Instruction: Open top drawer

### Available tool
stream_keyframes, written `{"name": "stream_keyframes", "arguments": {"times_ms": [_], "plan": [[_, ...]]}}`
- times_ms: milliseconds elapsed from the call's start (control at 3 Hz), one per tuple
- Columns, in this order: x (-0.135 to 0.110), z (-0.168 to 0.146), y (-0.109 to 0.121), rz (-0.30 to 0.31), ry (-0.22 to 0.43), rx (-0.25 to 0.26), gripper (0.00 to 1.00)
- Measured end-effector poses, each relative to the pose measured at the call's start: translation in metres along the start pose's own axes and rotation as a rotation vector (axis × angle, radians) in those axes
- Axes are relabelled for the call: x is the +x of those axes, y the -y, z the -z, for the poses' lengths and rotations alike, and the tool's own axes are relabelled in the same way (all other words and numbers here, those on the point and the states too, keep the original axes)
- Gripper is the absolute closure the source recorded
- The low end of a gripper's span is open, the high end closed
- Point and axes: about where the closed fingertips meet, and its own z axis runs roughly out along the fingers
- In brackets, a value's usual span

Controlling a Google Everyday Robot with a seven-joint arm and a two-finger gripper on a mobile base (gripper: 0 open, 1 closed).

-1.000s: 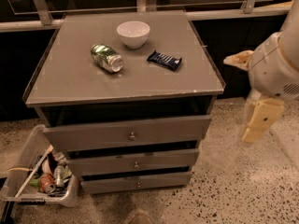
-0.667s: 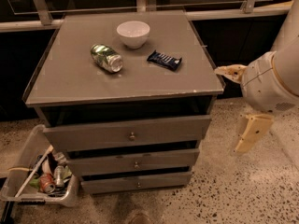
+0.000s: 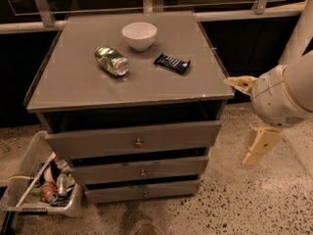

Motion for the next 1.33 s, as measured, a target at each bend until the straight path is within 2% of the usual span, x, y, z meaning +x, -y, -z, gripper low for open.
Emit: {"name": "stream_keyframes", "arguments": {"times_ms": [1000,1333], "plan": [[0.031,-0.116,-0.021,-0.048,0.094,-0.031,0.00],[0.029,-0.119,-0.021,-0.041,0.102,-0.028,0.00]]}}
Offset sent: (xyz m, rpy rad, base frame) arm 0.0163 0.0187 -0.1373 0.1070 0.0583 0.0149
